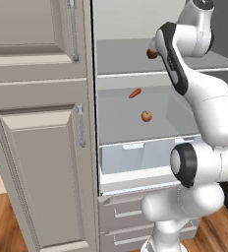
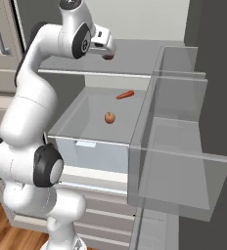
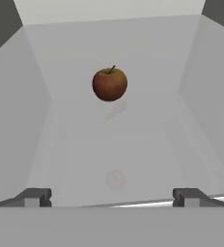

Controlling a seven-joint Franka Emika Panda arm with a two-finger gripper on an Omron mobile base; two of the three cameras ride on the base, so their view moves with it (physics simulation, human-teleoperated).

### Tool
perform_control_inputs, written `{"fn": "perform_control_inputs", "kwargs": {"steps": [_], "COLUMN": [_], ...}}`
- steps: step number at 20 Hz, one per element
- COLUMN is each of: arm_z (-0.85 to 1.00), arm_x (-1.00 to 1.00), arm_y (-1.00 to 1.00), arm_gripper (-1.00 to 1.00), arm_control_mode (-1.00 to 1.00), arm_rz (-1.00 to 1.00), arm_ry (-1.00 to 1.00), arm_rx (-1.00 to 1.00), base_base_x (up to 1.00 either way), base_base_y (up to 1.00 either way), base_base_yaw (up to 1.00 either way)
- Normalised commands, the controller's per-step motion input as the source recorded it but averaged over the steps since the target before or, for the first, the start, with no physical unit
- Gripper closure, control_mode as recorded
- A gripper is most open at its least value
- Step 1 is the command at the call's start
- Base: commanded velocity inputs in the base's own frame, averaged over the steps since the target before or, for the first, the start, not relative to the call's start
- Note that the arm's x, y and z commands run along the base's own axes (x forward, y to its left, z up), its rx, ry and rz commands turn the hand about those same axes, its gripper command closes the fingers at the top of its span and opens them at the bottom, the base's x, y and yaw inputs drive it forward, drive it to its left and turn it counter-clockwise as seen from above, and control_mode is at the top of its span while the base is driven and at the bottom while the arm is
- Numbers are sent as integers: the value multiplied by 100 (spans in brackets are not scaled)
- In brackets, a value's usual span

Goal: Pick up the peach and apple from the fridge and place one fruit on each plate on the dining counter.

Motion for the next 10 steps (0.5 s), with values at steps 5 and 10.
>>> {"fn": "perform_control_inputs", "kwargs": {"steps": [5, 10], "arm_z": [-21, -16], "arm_x": [29, 27], "arm_y": [0, 0], "arm_gripper": [-100, -100], "arm_control_mode": [-100, -100], "arm_rz": [0, 0], "arm_ry": [0, 0], "arm_rx": [0, 0], "base_base_x": [0, 0], "base_base_y": [0, 0], "base_base_yaw": [0, 0]}}
